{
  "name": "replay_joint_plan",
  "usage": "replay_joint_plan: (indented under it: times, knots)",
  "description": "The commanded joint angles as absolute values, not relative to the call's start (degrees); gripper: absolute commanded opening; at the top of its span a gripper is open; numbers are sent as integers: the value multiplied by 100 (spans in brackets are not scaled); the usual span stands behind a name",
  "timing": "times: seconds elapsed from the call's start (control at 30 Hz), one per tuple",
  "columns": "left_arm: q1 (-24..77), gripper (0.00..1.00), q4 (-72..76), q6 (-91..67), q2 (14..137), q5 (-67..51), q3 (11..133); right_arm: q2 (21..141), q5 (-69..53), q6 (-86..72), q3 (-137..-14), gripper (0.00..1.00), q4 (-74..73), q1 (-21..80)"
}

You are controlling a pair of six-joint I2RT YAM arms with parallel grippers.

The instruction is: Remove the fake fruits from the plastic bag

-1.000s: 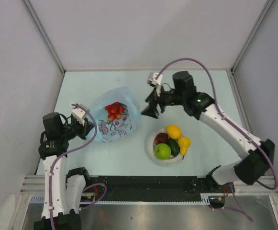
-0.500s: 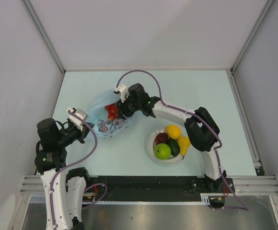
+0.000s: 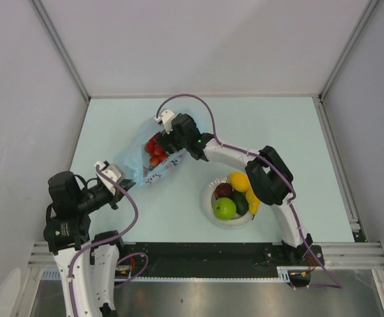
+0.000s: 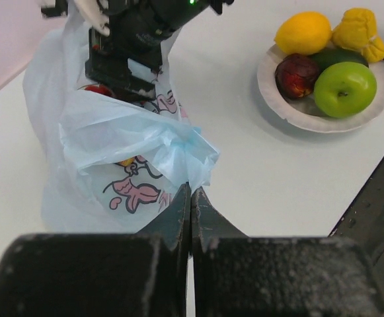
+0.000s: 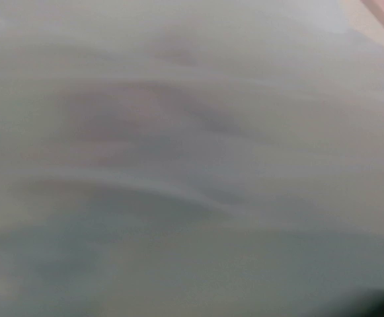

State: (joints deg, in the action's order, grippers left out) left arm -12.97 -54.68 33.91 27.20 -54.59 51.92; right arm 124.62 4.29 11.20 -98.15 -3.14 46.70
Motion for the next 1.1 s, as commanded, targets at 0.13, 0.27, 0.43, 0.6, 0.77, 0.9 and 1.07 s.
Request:
replay_joint_plan:
  times: [0.13, 0.27, 0.43, 0.6, 0.77, 0.9, 1.07]
  knots:
    - [-1266, 0, -5335, 3806, 2724, -5862, 4800, 13095, 1433, 1950, -9949, 100, 412, 4799]
    - [-1230, 0, -4984, 3639, 2804, -5827, 4588, 13473, 1494, 2188, -10213, 100, 439, 4764]
    - [-1169, 0, -4764, 3542, 2953, -5748, 4439, 13693, 1301, 2627, -10248, 83, 597, 4693]
    - [-1116, 0, -4623, 3506, 3269, -5608, 4465, 13281, 152, 2813, -10265, 62, 572, 4588]
    - [-1072, 0, -4176, 3472, 3366, -5414, 4377, 12675, -1244, 2559, -10257, 34, 27, 4413]
    - [-967, 0, -3868, 3305, 3507, -5362, 4316, 12244, -1924, 2312, -9889, 22, -342, 4316]
    - [-783, 0, -3604, 3182, 3489, -5212, 4193, 11831, -2495, 2101, -9624, 13, -518, 4342]
